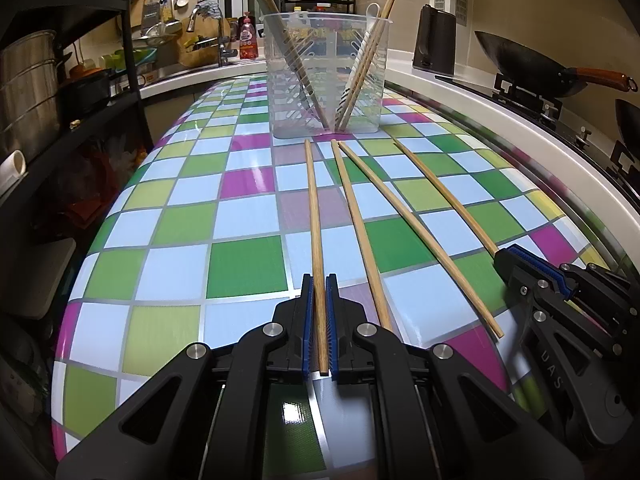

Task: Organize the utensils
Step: 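Grasp a wooden chopstick with the left tool while the right tool grasps another, then lift both chopsticks and carry them above the clear container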

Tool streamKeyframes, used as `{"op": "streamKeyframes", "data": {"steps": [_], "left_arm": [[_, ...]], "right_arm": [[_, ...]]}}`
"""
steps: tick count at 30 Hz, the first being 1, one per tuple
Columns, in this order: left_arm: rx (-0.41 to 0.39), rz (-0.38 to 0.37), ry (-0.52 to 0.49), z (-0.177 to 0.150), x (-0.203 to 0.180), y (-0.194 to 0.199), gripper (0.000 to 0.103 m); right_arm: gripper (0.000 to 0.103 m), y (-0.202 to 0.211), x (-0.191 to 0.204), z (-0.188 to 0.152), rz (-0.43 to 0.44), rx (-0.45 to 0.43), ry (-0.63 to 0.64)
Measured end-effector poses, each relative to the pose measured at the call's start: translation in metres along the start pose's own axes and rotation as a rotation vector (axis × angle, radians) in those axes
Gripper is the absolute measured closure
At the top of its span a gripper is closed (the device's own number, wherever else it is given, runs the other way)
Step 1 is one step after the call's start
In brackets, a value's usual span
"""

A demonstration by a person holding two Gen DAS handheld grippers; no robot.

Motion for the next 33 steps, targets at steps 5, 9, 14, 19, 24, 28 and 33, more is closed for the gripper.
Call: {"op": "streamKeyframes", "data": {"steps": [5, 9, 14, 19, 24, 28, 33], "left_arm": [[0.005, -0.012, 0.007, 0.000, 0.000, 0.002, 0.097], [-0.038, -0.011, 0.006, 0.005, 0.002, 0.016, 0.097], [-0.124, -0.013, -0.001, 0.011, 0.005, 0.043, 0.097], [-0.224, -0.016, -0.001, 0.023, 0.010, 0.071, 0.097], [-0.280, -0.019, 0.005, 0.036, 0.015, 0.091, 0.097], [-0.306, -0.032, 0.013, 0.048, 0.019, 0.103, 0.097], [-0.325, -0.068, 0.022, 0.072, 0.024, 0.114, 0.097]], "right_arm": [[0.097, 0.000, -0.001, 0.002, 0.005, 0.020, -0.004], [0.097, 0.014, -0.003, 0.010, 0.002, -0.003, -0.012], [0.097, 0.045, -0.004, 0.027, -0.001, -0.056, -0.006], [0.097, 0.074, -0.007, 0.044, -0.006, -0.110, -0.004], [0.097, 0.103, -0.012, 0.068, -0.012, -0.171, -0.004], [0.097, 0.118, -0.016, 0.088, -0.009, -0.213, 0.004], [0.097, 0.129, -0.020, 0.112, 0.013, -0.245, 0.001]]}}
Point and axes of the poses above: each gripper's, at about its wrist camera, not at the fingertips, and y roughly against the way its jaws point, x to its left, z to its top, the point moved 5 cm from there along -y, roughly the way its jaws point, and after that the axes turned 8 degrees about x, right-handed, at the moved point
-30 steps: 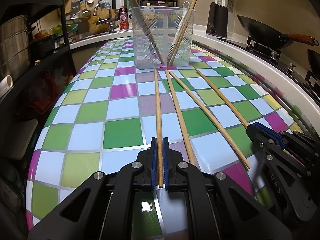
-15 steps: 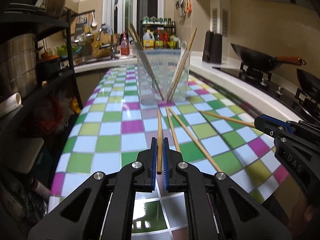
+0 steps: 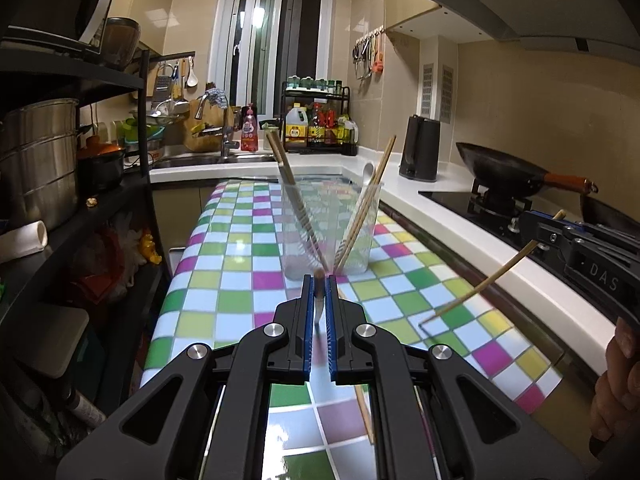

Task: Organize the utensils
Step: 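Lift both chopsticks and carry them above the clear container, then open the left tool to drop its chopstick while the right tool drops its own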

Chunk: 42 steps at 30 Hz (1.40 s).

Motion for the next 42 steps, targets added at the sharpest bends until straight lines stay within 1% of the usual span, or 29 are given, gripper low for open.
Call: {"op": "streamKeyframes", "data": {"steps": [5, 8, 13, 16, 19, 24, 26, 29, 31, 34, 38, 42], "left_arm": [[0.035, -0.061, 0.029, 0.032, 0.008, -0.008, 0.097], [0.060, -0.092, 0.024, 0.056, 0.012, -0.015, 0.097], [0.108, -0.148, 0.051, 0.096, 0.024, -0.023, 0.097], [0.111, -0.179, 0.062, 0.122, 0.028, -0.024, 0.097], [0.082, -0.207, 0.066, 0.155, 0.030, -0.022, 0.097], [-0.024, -0.210, 0.054, 0.211, 0.029, -0.018, 0.097], [-0.053, -0.207, 0.058, 0.229, 0.029, -0.024, 0.097], [-0.084, -0.188, 0.058, 0.252, 0.030, -0.041, 0.097], [-0.069, -0.179, 0.053, 0.258, 0.029, -0.060, 0.097], [-0.019, -0.161, 0.039, 0.256, 0.027, -0.097, 0.097], [0.079, -0.157, 0.023, 0.230, 0.021, -0.145, 0.097], [0.158, -0.166, 0.002, 0.203, 0.018, -0.176, 0.097]], "right_arm": [[0.097, -0.003, 0.002, 0.030, 0.042, -0.027, -0.002], [0.097, -0.008, 0.002, 0.055, 0.088, -0.032, -0.007], [0.097, -0.013, 0.003, 0.095, 0.150, -0.036, -0.001], [0.097, -0.014, 0.004, 0.123, 0.189, -0.043, 0.006], [0.097, -0.011, 0.006, 0.150, 0.214, -0.061, 0.028], [0.097, -0.001, 0.011, 0.196, 0.233, -0.131, 0.065], [0.097, -0.004, 0.014, 0.210, 0.235, -0.146, 0.073], [0.097, -0.018, 0.018, 0.221, 0.235, -0.147, 0.082], [0.097, -0.030, 0.019, 0.223, 0.229, -0.139, 0.094], [0.097, -0.057, 0.024, 0.222, 0.226, -0.096, 0.111], [0.097, -0.100, 0.026, 0.210, 0.239, -0.011, 0.098], [0.097, -0.132, 0.028, 0.193, 0.254, 0.059, 0.090]]}}
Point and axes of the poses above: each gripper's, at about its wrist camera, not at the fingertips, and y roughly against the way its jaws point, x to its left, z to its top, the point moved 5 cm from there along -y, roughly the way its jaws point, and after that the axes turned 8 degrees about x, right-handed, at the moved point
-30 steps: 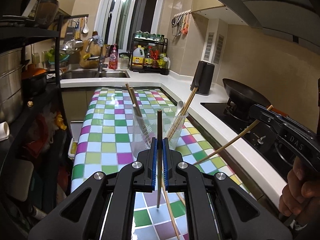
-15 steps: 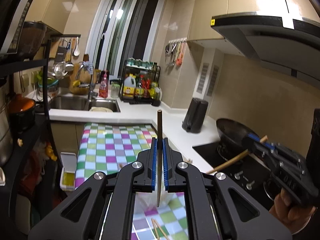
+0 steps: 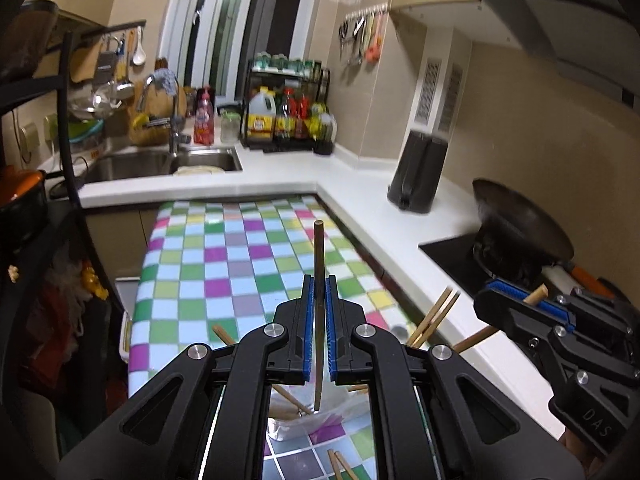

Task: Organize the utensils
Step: 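Open the left tool to drop its chopstick while the right tool drops its own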

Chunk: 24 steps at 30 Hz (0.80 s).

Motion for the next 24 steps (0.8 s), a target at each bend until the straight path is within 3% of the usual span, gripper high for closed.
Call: {"op": "streamKeyframes", "data": {"steps": [6, 7, 8, 9, 11, 18, 24], "left_arm": [[0.064, 0.000, -0.024, -0.017, 0.000, -0.020, 0.094], [0.064, 0.000, -0.025, -0.016, -0.001, -0.018, 0.090], [0.056, -0.005, -0.019, -0.016, -0.001, -0.013, 0.080], [0.045, -0.007, -0.010, -0.016, -0.002, -0.009, 0.076], [0.008, 0.001, 0.001, -0.015, -0.002, 0.007, 0.076], [-0.127, 0.040, 0.020, -0.028, -0.009, 0.070, 0.075], [-0.150, 0.065, 0.017, -0.068, -0.021, 0.102, 0.075]], "right_arm": [[0.095, -0.030, -0.006, -0.019, 0.023, 0.081, -0.031], [0.095, -0.031, -0.007, -0.021, 0.015, 0.085, -0.030], [0.090, -0.031, -0.007, -0.022, 0.002, 0.086, -0.028], [0.082, -0.028, -0.007, -0.023, -0.021, 0.078, -0.023], [0.076, -0.016, -0.006, -0.024, -0.060, 0.046, -0.008], [0.075, 0.034, -0.002, -0.036, -0.124, -0.063, -0.004], [0.072, 0.077, 0.008, -0.069, -0.131, -0.146, -0.030]]}}
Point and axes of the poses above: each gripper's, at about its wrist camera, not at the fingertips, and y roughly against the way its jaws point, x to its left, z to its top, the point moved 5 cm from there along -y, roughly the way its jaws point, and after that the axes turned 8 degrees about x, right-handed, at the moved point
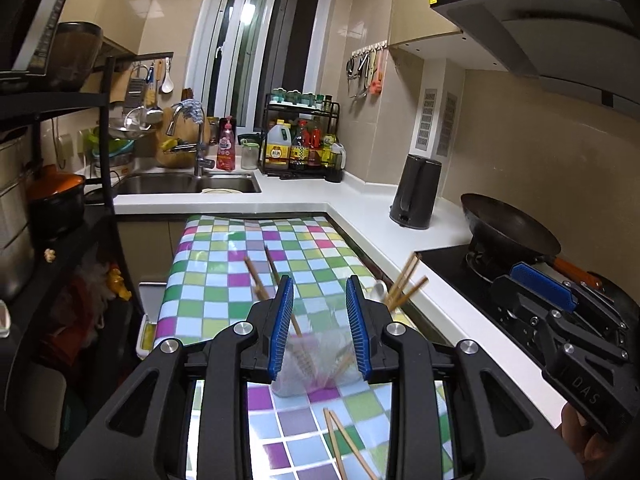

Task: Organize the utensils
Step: 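Open the left tool to drop its chopstick while the right tool drops its own, then move both tools back down to the last chopsticks on the cloth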

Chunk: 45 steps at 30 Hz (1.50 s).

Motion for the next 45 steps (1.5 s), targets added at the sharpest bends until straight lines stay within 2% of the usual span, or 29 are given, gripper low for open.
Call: {"op": "streamKeyframes", "data": {"steps": [8, 15, 23, 27, 34, 38, 45], "left_arm": [[0.046, 0.023, 0.018, -0.064, -0.004, 0.017, 0.075], [0.083, 0.086, 0.049, -0.117, -0.001, 0.030, 0.075], [0.118, 0.129, 0.089, -0.170, 0.010, 0.032, 0.075], [0.187, 0.155, 0.110, -0.195, 0.018, 0.017, 0.075], [0.247, 0.151, 0.107, -0.215, 0.016, -0.003, 0.075], [0.255, 0.146, 0.117, -0.217, 0.018, -0.005, 0.075], [0.263, 0.137, 0.127, -0.219, 0.017, -0.008, 0.075]], "right_arm": [[0.072, 0.027, 0.007, -0.053, -0.002, 0.026, -0.034], [0.072, 0.043, 0.012, -0.098, -0.014, 0.058, -0.070], [0.072, 0.027, 0.013, -0.157, -0.020, 0.160, -0.107], [0.073, 0.011, 0.014, -0.189, -0.015, 0.234, -0.108], [0.073, -0.020, 0.028, -0.234, 0.011, 0.355, -0.088], [0.072, -0.033, 0.040, -0.252, 0.017, 0.422, -0.042], [0.074, -0.036, 0.045, -0.261, -0.007, 0.430, -0.010]]}}
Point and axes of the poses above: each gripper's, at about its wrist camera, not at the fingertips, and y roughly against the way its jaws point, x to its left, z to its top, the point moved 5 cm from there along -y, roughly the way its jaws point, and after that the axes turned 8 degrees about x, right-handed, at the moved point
